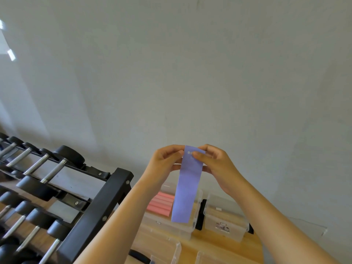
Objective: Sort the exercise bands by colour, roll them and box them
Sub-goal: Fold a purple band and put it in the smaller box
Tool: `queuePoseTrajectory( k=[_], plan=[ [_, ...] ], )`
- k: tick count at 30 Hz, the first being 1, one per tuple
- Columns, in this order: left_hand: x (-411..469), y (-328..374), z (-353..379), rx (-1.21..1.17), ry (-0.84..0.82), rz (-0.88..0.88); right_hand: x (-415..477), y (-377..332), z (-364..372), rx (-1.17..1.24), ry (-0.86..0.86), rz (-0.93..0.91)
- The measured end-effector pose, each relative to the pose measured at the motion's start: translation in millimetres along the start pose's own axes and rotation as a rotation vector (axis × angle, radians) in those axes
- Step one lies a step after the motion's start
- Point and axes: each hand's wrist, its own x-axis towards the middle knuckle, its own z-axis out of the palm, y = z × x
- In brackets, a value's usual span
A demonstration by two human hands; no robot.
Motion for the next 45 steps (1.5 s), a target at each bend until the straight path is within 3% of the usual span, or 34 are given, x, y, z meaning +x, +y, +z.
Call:
queuePoseTrajectory(
  k=[18, 27, 45],
  plan=[
    [0.8, -7.5, 22.4, 0.001, 0.002, 0.015, -9.5, 1.4, -22.8, -0.018, -0.015, 0.022],
    [13.7, -8.1, 24.0, 0.059, 0.111, 0.046, -3.5, -1.5, -23.3, -0.041, -0.048, 0.051],
    [29.0, -2.1, 7.3, 0.047, 0.078, 0.052, 12.7, -7.3, -12.9, -0.086, -0.049, 0.026]
  ],
)
